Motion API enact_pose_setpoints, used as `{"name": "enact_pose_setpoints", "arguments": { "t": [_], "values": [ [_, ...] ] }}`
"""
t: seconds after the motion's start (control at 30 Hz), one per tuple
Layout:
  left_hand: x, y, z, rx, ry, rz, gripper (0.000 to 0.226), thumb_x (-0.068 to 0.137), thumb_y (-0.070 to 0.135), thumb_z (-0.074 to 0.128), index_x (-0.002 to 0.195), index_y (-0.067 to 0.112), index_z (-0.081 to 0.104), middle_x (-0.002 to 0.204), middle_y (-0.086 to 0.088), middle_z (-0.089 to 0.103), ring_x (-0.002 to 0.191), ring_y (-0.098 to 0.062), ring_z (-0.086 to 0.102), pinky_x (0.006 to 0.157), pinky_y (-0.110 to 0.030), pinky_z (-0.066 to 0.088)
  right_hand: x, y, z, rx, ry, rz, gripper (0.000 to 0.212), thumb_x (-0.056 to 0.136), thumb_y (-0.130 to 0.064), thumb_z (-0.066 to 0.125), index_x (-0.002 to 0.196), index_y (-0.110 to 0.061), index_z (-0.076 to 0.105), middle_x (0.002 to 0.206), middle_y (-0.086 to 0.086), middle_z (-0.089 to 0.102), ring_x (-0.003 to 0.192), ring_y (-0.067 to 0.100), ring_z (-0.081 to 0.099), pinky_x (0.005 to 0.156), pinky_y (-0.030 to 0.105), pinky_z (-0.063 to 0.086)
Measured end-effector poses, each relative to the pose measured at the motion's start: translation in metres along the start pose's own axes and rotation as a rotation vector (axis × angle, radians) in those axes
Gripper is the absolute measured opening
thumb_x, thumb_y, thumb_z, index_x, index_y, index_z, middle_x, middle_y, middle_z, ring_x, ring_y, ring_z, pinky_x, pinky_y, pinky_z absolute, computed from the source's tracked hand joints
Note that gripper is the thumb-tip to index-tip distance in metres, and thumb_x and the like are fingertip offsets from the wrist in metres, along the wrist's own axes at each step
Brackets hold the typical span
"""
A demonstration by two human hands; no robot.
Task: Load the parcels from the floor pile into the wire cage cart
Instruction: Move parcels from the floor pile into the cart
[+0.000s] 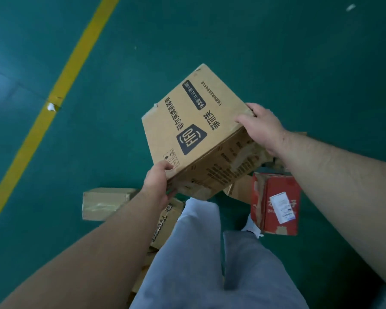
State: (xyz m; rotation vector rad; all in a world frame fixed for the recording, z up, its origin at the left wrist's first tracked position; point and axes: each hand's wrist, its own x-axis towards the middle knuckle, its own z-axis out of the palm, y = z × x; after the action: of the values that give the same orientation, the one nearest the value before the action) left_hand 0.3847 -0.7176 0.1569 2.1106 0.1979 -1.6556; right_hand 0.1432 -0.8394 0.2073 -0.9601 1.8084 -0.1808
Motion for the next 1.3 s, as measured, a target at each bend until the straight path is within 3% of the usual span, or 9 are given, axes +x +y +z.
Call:
{"name": "enact_pose_setpoints", "arguments": {
  "t": [0.17, 0.33, 0.5, 0.6, 0.77, 0.9, 1.1, 1.2, 1.3],
  "values": [
    [-0.092, 0.029, 0.034, 0.049, -0.133, 0.141, 0.041, 0.078, 0.031, 0.061, 0.117, 0.023, 0.063, 0.114, -0.006, 0.073, 0.096, -0.023, 0.069, 0.088, -0.044, 0.057, -0.078, -0.022, -0.098, -0.01, 0.122, -0.047, 0.054, 0.089, -0.044, 0.057, 0.142, -0.039, 0.052, 0.118, -0.006, 0.064, 0.094, 0.015, 0.064, 0.069, 0.029, 0.049],
    [-0.172, 0.042, 0.084, 0.199, -0.304, 0.26, 0.027, 0.088, 0.03, 0.061, 0.113, 0.02, 0.066, 0.102, -0.004, 0.069, 0.092, -0.022, 0.062, 0.081, -0.038, 0.056, -0.151, 0.019, -0.186, 0.164, 0.348, 0.001, 0.055, 0.093, -0.045, 0.057, 0.146, -0.031, 0.049, 0.126, -0.004, 0.06, 0.104, 0.018, 0.058, 0.068, 0.028, 0.041],
    [-0.249, 0.015, 0.147, 0.42, -0.474, 0.366, 0.033, 0.088, 0.035, 0.06, 0.118, 0.023, 0.063, 0.11, -0.003, 0.065, 0.099, -0.024, 0.057, 0.087, -0.046, 0.047, -0.243, 0.114, -0.235, 0.494, 0.584, 0.092, 0.032, 0.095, -0.044, 0.06, 0.12, -0.024, 0.059, 0.112, -0.003, 0.065, 0.094, 0.012, 0.06, 0.066, 0.031, 0.043],
    [-0.301, -0.029, 0.198, 0.558, -0.604, 0.448, 0.038, 0.089, 0.039, 0.06, 0.126, 0.03, 0.057, 0.117, -0.001, 0.062, 0.105, -0.027, 0.057, 0.074, -0.041, 0.045, -0.306, 0.191, -0.261, 0.626, 0.751, 0.178, 0.028, 0.096, -0.044, 0.06, 0.103, -0.017, 0.057, 0.102, 0.001, 0.064, 0.086, 0.014, 0.057, 0.063, 0.032, 0.04],
    [-0.383, -0.148, 0.279, 0.786, -0.776, 0.597, 0.03, 0.093, 0.032, 0.061, 0.122, 0.032, 0.055, 0.114, -0.001, 0.064, 0.092, -0.021, 0.058, 0.064, -0.034, 0.047, -0.407, 0.336, -0.282, 0.912, 0.889, 0.28, 0.039, 0.086, -0.049, 0.064, 0.105, -0.015, 0.064, 0.1, 0.0, 0.072, 0.093, 0.02, 0.068, 0.083, 0.036, 0.056],
    [-0.435, -0.284, 0.325, 1.071, -0.872, 0.738, 0.027, 0.099, 0.032, 0.058, 0.125, 0.032, 0.053, 0.109, 0.002, 0.064, 0.088, -0.018, 0.06, 0.061, -0.031, 0.044, -0.493, 0.473, -0.268, 1.182, 0.967, 0.396, 0.044, 0.081, -0.046, 0.062, 0.11, -0.015, 0.073, 0.1, 0.002, 0.078, 0.091, 0.025, 0.074, 0.08, 0.034, 0.06],
    [-0.492, -0.485, 0.366, 1.484, -1.104, 0.837, 0.033, 0.097, 0.036, 0.063, 0.128, 0.037, 0.054, 0.118, 0.003, 0.066, 0.105, -0.025, 0.065, 0.094, -0.051, 0.054, -0.601, 0.622, -0.209, 1.537, 1.005, 0.574, 0.039, 0.099, -0.053, 0.05, 0.105, -0.024, 0.076, 0.105, 0.004, 0.077, 0.099, 0.029, 0.071, 0.097, 0.047, 0.056],
    [-0.519, -0.56, 0.368, 1.619, -1.205, 0.867, 0.032, 0.095, 0.034, 0.065, 0.126, 0.037, 0.056, 0.117, 0.004, 0.065, 0.105, -0.023, 0.065, 0.093, -0.047, 0.055, -0.646, 0.666, -0.179, 1.651, 1.059, 0.619, 0.034, 0.102, -0.052, 0.049, 0.101, -0.027, 0.072, 0.101, 0.004, 0.074, 0.098, 0.028, 0.069, 0.094, 0.044, 0.056],
    [-0.541, -0.616, 0.369, 1.727, -1.26, 0.887, 0.03, 0.095, 0.034, 0.066, 0.124, 0.038, 0.057, 0.117, 0.004, 0.064, 0.106, -0.022, 0.064, 0.094, -0.047, 0.054, -0.671, 0.7, -0.16, 1.745, 1.08, 0.627, 0.046, 0.087, -0.071, 0.058, 0.102, -0.031, 0.076, 0.098, 0.003, 0.078, 0.098, 0.027, 0.072, 0.098, 0.048, 0.056]
  ]
}}
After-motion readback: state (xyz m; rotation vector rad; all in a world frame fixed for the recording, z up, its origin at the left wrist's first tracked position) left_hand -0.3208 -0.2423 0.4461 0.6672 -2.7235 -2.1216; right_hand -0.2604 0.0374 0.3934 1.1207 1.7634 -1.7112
